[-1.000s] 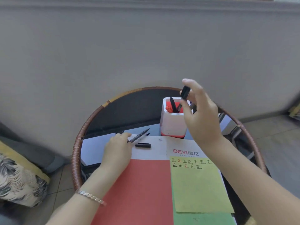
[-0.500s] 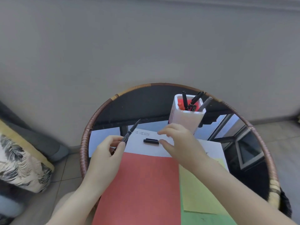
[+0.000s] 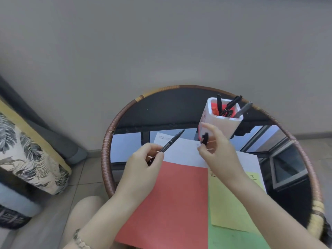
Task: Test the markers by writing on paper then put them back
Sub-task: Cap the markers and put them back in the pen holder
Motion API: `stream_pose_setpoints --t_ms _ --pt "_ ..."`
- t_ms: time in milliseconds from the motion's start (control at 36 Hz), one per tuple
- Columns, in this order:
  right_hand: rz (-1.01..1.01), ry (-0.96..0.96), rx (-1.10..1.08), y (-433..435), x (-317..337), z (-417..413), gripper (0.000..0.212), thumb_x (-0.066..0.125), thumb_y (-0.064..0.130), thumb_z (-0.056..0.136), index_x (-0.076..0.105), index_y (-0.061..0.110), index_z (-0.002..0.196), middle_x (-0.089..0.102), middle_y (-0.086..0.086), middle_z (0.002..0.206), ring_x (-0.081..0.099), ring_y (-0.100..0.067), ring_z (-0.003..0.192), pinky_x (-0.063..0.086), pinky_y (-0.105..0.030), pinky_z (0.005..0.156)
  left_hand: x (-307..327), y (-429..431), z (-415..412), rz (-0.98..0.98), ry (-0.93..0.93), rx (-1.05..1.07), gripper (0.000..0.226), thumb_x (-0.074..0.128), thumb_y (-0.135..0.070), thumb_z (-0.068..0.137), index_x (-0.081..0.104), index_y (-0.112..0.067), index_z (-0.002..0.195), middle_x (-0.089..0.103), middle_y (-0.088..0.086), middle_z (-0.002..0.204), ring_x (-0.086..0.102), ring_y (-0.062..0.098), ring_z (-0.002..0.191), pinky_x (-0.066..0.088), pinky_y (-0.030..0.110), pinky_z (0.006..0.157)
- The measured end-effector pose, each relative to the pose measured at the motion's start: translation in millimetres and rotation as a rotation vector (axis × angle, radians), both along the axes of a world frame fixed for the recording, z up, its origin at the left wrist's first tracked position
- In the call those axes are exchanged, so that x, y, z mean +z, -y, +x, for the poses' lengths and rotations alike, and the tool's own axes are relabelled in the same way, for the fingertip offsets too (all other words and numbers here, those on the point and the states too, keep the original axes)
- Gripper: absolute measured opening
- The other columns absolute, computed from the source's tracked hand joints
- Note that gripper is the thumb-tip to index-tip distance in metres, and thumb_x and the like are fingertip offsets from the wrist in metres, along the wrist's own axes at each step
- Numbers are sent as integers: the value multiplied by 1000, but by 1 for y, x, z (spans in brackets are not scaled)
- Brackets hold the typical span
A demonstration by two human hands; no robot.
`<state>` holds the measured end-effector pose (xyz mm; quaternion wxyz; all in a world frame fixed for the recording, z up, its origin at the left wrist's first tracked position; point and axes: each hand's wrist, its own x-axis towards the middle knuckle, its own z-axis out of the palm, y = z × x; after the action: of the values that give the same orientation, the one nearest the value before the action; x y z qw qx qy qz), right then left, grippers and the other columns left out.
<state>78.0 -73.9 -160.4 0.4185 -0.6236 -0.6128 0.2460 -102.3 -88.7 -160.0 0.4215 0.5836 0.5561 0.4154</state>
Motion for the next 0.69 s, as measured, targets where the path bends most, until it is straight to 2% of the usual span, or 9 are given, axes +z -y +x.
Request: stream_pose_setpoints --t_ms 83,167,222,278,333,417,500,694 --pt "-7 -240 -74 18 11 16 38 56 4 86 53 36 106 65 0 92 67 -12 80 55 -20 72 1 3 10 -3 22 -20 23 54 -14 89 60 -33 78 64 -15 72 54 3 63 43 15 58" --pt "6 -407 -166 34 19 31 34 60 5 84 57 31 106 68 0 95 70 -8 75 55 -14 65 -1 7 21 -17 31 -65 20 54 -17 90 60 -35 82 63 -14 71 51 5 59 41 16 57" --pt "10 -447 -218 44 21 38 33 63 8 82 56 31 106 69 0 94 70 -8 75 55 -15 64 -2 10 29 -40 51 -112 18 54 -16 90 59 -33 89 61 -5 73 46 5 58 37 12 53" --pt "6 -503 -254 52 20 41 34 65 9 81 56 32 105 71 -3 93 71 -11 76 55 -23 70 -4 12 37 -56 74 -161 18 55 -18 90 60 -35 92 58 1 75 43 6 57 35 11 51" --pt "9 -563 -287 58 18 45 33 64 9 81 56 31 104 72 -5 90 72 -13 76 57 -27 72 -5 15 44 -54 86 -202 19 57 -20 88 61 -38 89 56 -4 70 43 7 58 34 11 51" --pt "36 -684 -320 62 19 51 26 62 7 82 58 25 99 75 -5 80 72 -16 76 58 -25 72 -3 21 52 -38 92 -258 19 59 -19 87 64 -38 84 56 -14 61 43 3 56 32 10 51" --pt "74 -782 -350 65 21 56 20 61 7 81 59 21 96 75 -3 77 72 -18 75 58 -26 70 0 25 56 -9 74 -287 20 60 -16 86 66 -35 84 61 -21 65 46 -1 56 34 8 53" --pt "140 -811 -352 70 24 58 23 65 11 74 59 19 94 75 -2 75 71 -16 71 57 -23 68 0 29 59 73 8 -297 25 63 -14 84 67 -38 83 64 -11 74 49 1 62 35 11 55"
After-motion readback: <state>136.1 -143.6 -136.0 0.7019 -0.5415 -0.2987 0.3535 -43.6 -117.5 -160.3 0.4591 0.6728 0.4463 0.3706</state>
